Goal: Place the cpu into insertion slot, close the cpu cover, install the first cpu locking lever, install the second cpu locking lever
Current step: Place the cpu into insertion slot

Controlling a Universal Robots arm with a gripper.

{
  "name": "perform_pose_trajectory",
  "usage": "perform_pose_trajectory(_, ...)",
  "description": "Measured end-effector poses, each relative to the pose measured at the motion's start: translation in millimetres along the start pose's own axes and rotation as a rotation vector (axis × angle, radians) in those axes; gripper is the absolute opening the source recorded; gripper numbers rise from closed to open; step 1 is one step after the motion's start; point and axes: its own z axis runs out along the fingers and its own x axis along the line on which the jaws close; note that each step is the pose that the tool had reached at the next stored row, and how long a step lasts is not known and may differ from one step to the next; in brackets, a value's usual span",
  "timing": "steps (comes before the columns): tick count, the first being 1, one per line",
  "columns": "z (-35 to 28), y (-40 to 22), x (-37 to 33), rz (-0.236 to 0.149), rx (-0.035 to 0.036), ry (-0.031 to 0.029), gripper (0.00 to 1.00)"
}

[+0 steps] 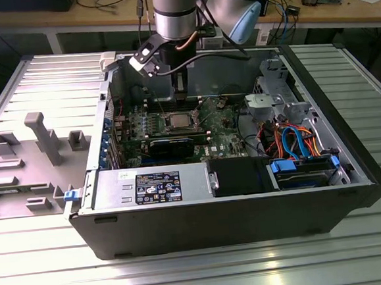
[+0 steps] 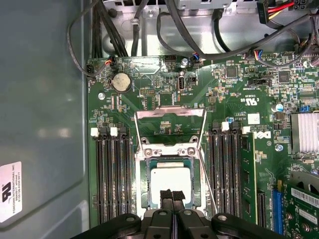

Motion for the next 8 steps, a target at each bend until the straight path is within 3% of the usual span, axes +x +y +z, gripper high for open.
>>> perform_pose_trajectory(8, -0.4, 2.6, 0.1, 0.000, 0.0035, -0.0001, 0.11)
